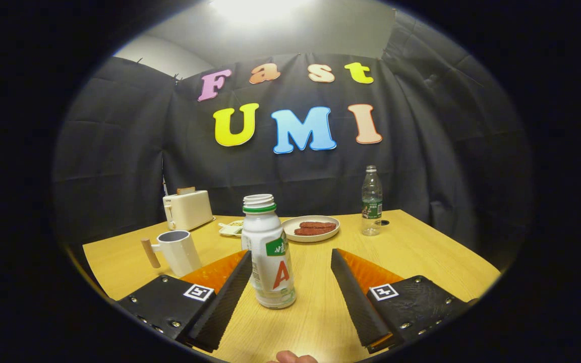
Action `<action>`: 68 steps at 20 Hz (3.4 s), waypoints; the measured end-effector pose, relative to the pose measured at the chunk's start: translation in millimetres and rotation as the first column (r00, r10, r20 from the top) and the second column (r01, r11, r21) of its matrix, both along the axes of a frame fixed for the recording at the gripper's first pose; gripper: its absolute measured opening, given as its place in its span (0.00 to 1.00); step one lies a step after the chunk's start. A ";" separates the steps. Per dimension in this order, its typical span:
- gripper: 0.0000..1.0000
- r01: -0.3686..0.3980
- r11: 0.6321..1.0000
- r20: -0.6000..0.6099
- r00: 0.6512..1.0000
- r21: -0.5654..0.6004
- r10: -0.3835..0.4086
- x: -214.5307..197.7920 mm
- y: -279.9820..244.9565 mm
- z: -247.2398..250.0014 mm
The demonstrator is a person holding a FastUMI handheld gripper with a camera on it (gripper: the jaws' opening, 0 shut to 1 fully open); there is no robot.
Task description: Take the bottle from table, then pour the juice into the cup, finally place the bottle on the coaster
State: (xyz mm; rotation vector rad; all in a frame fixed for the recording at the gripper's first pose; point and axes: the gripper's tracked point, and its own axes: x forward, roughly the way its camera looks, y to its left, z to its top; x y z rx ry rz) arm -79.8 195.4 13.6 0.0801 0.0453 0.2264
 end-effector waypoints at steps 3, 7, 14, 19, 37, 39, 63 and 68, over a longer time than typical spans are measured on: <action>0.97 0.008 1.000 0.005 1.000 -0.003 -0.008 9.0 12.1 -1.5; 0.97 0.026 1.000 0.009 1.000 -0.002 -0.026 23.4 26.7 -3.2; 0.96 0.083 0.996 -0.014 0.996 -0.014 -0.083 55.7 40.0 -15.3; 0.97 0.151 0.988 -0.021 0.988 -0.028 -0.152 75.0 35.2 -20.4; 0.72 0.077 0.897 0.046 0.997 -0.435 -0.063 94.1 77.6 29.0; 0.72 0.070 0.878 0.052 0.997 -0.474 -0.051 95.3 85.1 31.2; 0.72 0.009 0.548 0.050 0.997 -0.837 0.060 100.3 137.3 18.8; 0.72 0.028 0.473 0.072 0.995 -0.880 0.075 103.2 144.0 17.7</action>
